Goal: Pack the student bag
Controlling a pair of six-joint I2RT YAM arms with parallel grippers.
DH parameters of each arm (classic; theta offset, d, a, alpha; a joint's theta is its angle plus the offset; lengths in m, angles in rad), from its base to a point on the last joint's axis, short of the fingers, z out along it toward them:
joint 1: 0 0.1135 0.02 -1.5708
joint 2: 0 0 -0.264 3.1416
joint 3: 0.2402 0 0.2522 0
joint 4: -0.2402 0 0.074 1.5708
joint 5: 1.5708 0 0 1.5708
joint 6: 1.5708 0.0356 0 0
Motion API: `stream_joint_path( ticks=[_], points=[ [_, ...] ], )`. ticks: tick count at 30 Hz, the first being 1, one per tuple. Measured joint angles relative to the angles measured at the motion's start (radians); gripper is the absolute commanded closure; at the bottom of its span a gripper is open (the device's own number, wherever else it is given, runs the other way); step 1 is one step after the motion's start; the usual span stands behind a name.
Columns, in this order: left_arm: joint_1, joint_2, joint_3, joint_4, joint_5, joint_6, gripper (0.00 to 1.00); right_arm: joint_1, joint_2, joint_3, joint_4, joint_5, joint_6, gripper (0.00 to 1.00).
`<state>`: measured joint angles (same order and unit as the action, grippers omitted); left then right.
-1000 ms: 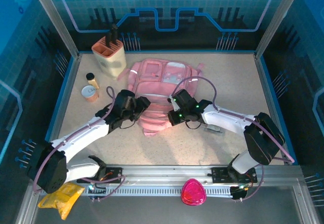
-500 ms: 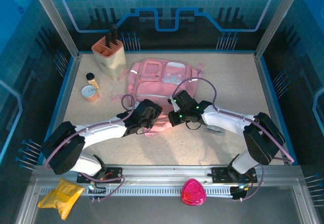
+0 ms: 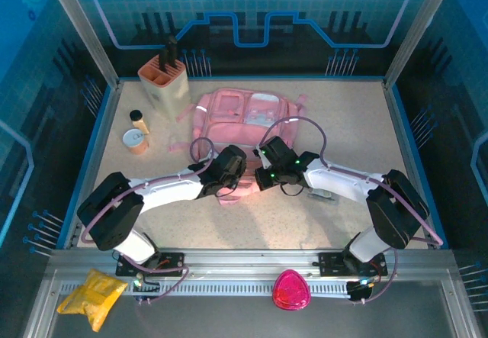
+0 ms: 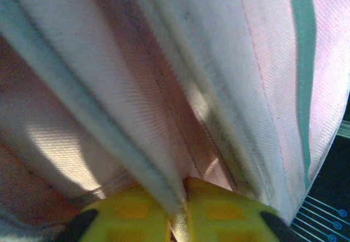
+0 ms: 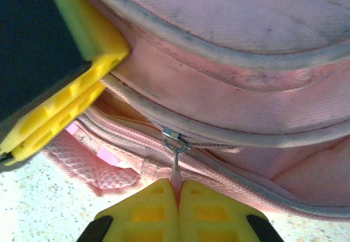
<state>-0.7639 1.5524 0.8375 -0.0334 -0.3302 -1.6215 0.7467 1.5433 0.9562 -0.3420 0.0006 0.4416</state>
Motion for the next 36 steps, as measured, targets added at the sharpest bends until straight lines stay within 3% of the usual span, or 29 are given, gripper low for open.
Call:
stream_joint_path(
  ticks=[7,17,24,36],
  points=[
    [0.04,-0.119,-0.025,-0.084,-0.01,0.06,1.0,-0.007,-0.013,0.002,-0.024,0.046,-0.029,1.0],
    [0.254,-0.378,-0.185,-0.146,0.145,0.241,1.0,-0.086,-0.024,0.029,-0.005,0.018,-0.069,1.0],
    [0.344,-0.386,-0.188,-0.175,0.225,0.36,1.0,-0.152,0.014,0.077,-0.001,0.01,-0.08,1.0],
    [0.368,-0.342,-0.159,-0.213,0.245,0.444,1.0,-0.162,0.058,0.117,-0.027,0.026,-0.086,1.0]
  ],
)
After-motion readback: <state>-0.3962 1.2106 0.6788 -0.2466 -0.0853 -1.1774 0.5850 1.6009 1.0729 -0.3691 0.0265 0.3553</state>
